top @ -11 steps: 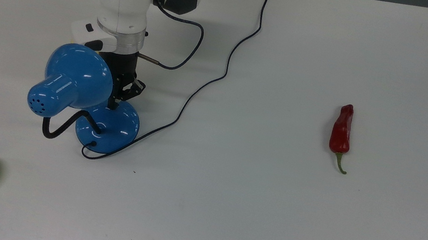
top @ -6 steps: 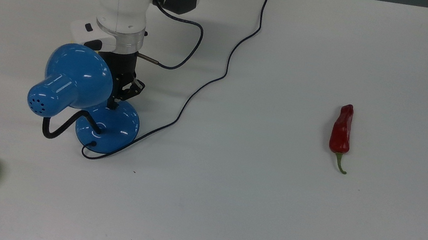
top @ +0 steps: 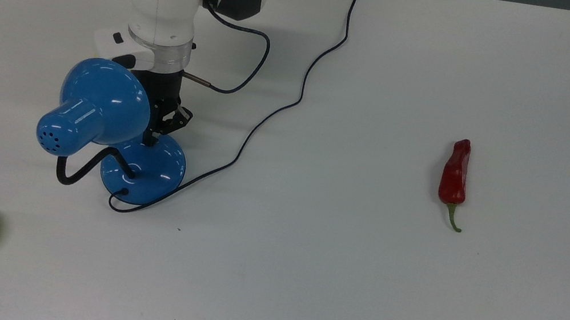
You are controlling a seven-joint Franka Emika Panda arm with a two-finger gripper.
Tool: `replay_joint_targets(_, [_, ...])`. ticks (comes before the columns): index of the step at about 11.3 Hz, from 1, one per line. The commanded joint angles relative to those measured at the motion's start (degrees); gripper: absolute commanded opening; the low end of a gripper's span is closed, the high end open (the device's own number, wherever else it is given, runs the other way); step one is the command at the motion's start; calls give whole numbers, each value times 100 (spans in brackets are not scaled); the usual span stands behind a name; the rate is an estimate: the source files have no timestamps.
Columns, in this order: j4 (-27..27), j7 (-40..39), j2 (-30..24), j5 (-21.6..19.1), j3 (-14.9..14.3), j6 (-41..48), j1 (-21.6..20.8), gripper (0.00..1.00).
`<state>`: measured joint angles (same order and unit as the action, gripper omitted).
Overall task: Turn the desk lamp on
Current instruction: 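Press the switch on the lamp base with the gripper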
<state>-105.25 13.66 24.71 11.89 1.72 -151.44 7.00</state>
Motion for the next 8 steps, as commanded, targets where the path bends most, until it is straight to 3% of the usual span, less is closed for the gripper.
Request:
replay_joint_targets(1, [-21, 93, 139, 120, -5, -272, 3, 0])
replay_joint_targets(8, [-83, 84, -114, 120, 4, -89, 38, 0])
